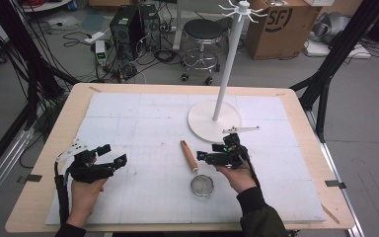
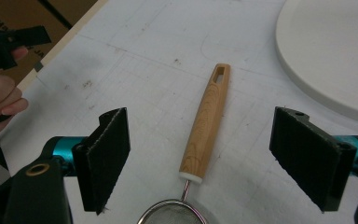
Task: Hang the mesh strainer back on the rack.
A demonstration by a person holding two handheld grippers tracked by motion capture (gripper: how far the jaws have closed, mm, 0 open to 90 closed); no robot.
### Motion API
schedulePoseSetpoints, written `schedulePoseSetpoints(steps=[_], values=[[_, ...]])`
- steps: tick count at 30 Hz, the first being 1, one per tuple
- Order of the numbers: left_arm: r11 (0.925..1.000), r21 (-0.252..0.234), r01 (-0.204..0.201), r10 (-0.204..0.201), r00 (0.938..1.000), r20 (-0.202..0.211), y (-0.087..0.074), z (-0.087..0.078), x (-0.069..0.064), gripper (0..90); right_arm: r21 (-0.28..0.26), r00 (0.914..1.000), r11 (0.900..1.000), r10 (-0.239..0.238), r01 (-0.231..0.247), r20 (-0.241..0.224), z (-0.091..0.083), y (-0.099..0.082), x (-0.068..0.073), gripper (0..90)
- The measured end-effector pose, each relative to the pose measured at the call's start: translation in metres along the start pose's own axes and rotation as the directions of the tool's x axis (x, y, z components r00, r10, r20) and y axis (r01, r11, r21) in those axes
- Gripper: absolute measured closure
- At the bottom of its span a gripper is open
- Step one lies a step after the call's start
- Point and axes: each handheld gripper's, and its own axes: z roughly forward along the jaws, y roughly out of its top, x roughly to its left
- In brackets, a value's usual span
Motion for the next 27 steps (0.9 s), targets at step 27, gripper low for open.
schedulePoseSetpoints(steps=[27], values=[[0.9995, 0.019, 0.027, -0.027, 0.9996, 0.008, -0.005, 0.002, -0.001, 9.2, 0.214, 0.9993, 0.9762, 0.036, -0.038, 0.012, 0.045, 0.001, 0.007, 39.9]])
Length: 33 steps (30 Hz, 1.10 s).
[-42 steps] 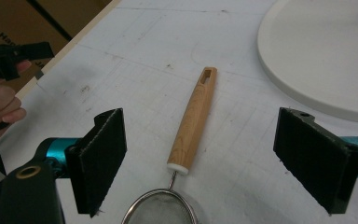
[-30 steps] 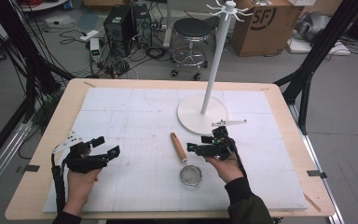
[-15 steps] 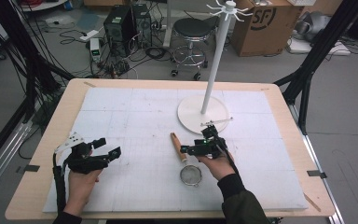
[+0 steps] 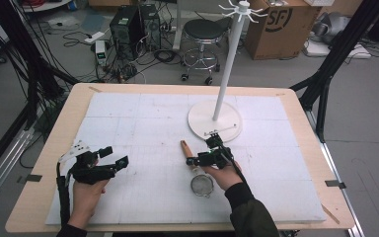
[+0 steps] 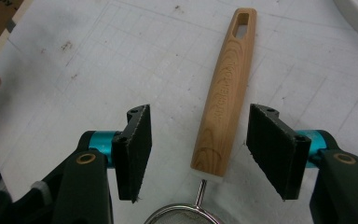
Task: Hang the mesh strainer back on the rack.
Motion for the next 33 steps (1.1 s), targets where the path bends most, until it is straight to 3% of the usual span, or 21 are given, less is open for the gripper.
schedulePoseSetpoints(steps=[9, 23, 33], values=[[1.0, 0.002, -0.005, 0.005, 1.0, 0.001, 0.0, 0.0, -0.001, 9.2, 0.049, 0.9997, 0.9988, 0.0, -0.001, 0.025, 0.008, 0.0, 0.0, 47.4], [0.9999, 0.011, -0.01, 0.01, 0.9999, 0.01, -0.001, 0.001, -0.003, 9.2, 0.109, 0.9985, 0.994, -0.015, 0.009, 0.052, 0.016, 0.001, 0.004, 50.7], [0.9999, 0.012, -0.008, 0.008, 0.9999, 0.012, -0.001, 0.001, -0.003, 9.3, 0.139, 0.9927, 0.9887, -0.07, 0.056, 0.098, 0.02, -0.001, 0.009, 52.2]])
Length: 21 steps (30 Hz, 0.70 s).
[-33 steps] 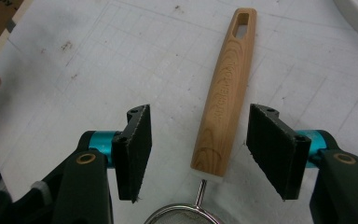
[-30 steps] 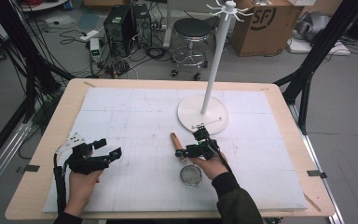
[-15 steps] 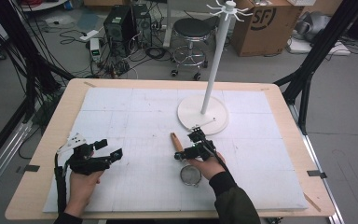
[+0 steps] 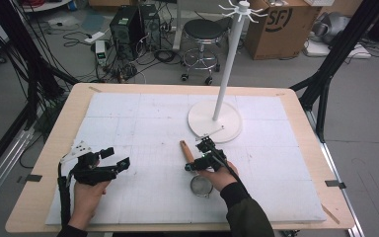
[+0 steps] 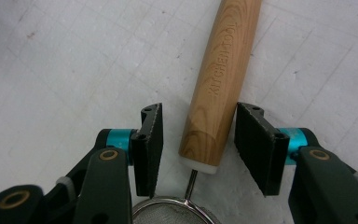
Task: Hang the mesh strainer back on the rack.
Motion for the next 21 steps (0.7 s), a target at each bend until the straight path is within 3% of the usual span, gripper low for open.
schedulePoseSetpoints(steps=[4, 10, 17, 21], values=[[1.0, 0.001, -0.001, 0.001, 1.0, -0.001, 0.0, 0.0, 0.0, 9.2, 0.01, 0.9979, 0.9993, -0.038, 0.037, 0.053, 0.002, 0.0, 0.007, 54.4], [1.0, 0.004, -0.003, 0.003, 1.0, 0.0, -0.001, 0.001, -0.001, 9.2, 0.016, 0.9881, 0.9955, -0.095, 0.094, 0.121, 0.004, -0.002, 0.015, 56.4], [1.0, 0.008, -0.004, 0.004, 1.0, -0.003, -0.001, 0.001, -0.001, 9.3, 0.024, 0.9813, 0.9932, -0.116, 0.114, 0.153, 0.005, -0.002, 0.019, 59.0], [0.9999, 0.013, -0.005, 0.005, 1.0, -0.001, -0.001, 0.002, -0.001, 9.3, 0.027, 0.9702, 0.9885, -0.151, 0.149, 0.189, 0.007, -0.003, 0.023, 59.3]])
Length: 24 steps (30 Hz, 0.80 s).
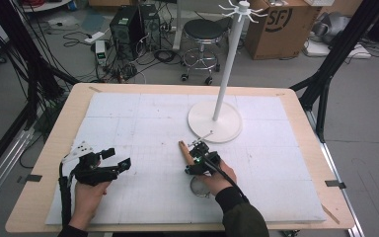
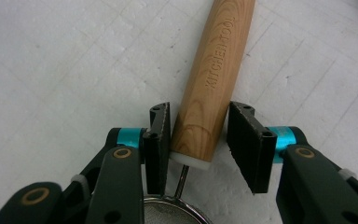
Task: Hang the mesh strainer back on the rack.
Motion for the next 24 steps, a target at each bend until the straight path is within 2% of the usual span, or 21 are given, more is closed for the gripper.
schedulePoseSetpoints(steps=[9, 13, 19, 21, 24], values=[[0.9999, 0.01, -0.001, 0.001, 1.0, 0.005, -0.002, 0.002, -0.003, 9.4, -0.007, 0.9996, 0.9999, -0.011, 0.011, 0.024, 0.001, -0.001, 0.003, 61.2], [0.9999, 0.01, -0.002, 0.002, 1.0, 0.003, -0.002, 0.002, -0.003, 9.4, -0.005, 0.9993, 0.9999, -0.012, 0.012, 0.035, -0.001, -0.001, 0.002, 68.1], [0.9999, 0.011, 0.0, 0.0, 1.0, 0.001, -0.002, 0.002, -0.003, 9.4, 0.003, 0.9999, 0.9999, -0.014, 0.014, 0.009, -0.001, 0.0, -0.001, 68.9], [1.0, 0.008, 0.001, -0.001, 1.0, 0.002, -0.001, 0.002, -0.002, 9.4, 0.003, 0.9996, 0.9996, -0.027, 0.027, 0.002, -0.001, 0.001, -0.003, 69.1], [1.0, 0.006, 0.004, -0.004, 1.0, 0.0, -0.001, 0.002, -0.002, 9.3, 0.006, 0.9992, 0.9999, -0.008, 0.008, -0.039, -0.003, 0.001, -0.008, 69.5]])
